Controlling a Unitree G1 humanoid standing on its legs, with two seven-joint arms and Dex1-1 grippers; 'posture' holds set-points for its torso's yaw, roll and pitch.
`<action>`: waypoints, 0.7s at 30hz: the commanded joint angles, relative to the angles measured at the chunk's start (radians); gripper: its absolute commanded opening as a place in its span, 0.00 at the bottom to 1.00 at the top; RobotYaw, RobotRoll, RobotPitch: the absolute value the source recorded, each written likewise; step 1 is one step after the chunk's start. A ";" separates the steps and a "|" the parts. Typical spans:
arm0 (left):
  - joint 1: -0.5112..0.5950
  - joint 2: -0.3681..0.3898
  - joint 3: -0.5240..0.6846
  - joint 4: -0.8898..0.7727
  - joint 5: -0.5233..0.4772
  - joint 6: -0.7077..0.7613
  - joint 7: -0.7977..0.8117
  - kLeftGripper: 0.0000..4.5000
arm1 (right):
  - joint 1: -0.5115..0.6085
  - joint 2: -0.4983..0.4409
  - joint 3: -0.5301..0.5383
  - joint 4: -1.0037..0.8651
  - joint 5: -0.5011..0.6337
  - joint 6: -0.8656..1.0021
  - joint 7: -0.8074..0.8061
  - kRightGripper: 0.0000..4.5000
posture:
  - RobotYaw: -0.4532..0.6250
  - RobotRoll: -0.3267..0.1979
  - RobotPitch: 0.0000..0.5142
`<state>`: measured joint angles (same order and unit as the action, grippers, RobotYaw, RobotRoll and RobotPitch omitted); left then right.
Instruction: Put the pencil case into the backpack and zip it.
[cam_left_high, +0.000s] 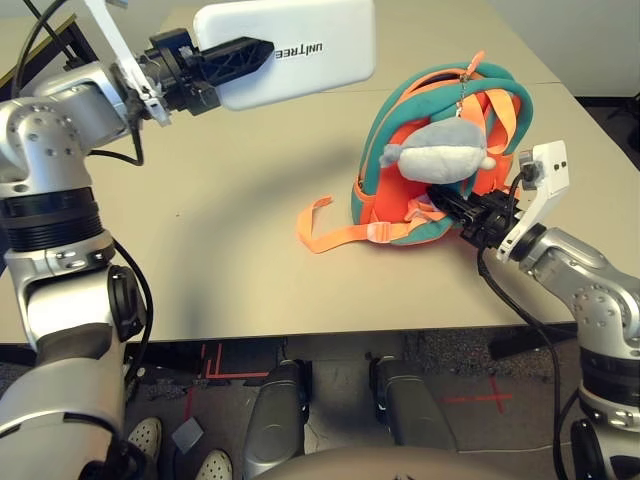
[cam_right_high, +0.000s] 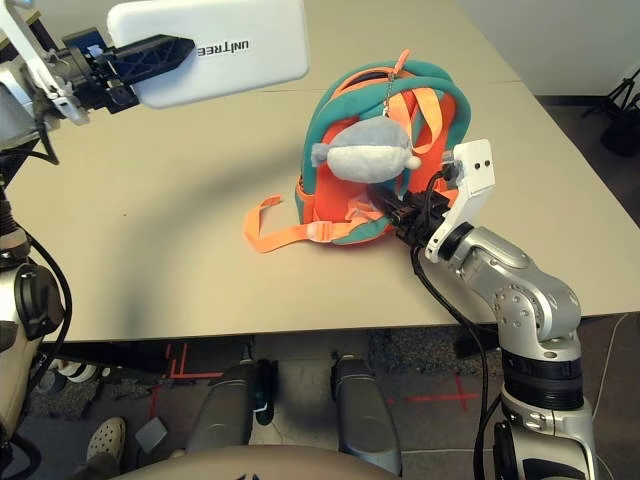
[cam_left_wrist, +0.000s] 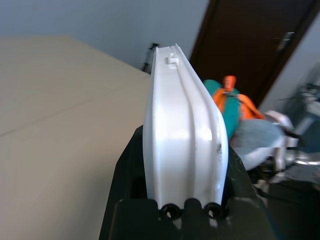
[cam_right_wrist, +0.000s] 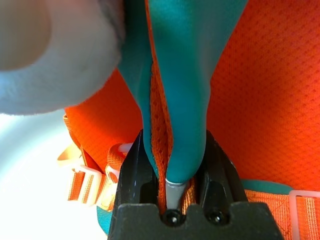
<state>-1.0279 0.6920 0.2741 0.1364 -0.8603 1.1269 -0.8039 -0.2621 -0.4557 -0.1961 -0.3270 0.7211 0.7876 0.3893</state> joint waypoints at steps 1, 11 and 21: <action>-0.033 0.044 0.049 -0.011 -0.053 0.036 -0.025 0.27 | 0.016 -0.004 0.032 0.043 -0.036 0.018 0.000 0.18 | 0.33 0.62 0.28; 0.020 0.008 -0.003 -0.033 -0.057 0.043 -0.052 0.27 | -0.002 0.007 0.048 0.068 -0.059 0.002 0.002 0.18 | 0.33 0.62 0.27; 0.056 -0.011 -0.120 -0.026 0.027 -0.026 -0.091 0.27 | -0.014 0.002 0.044 0.074 -0.067 -0.003 0.003 0.18 | 0.32 0.62 0.25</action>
<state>-0.9871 0.6865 0.1880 0.1287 -0.8534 1.1141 -0.8766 -0.2897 -0.4525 -0.1684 -0.2769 0.6769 0.7607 0.3989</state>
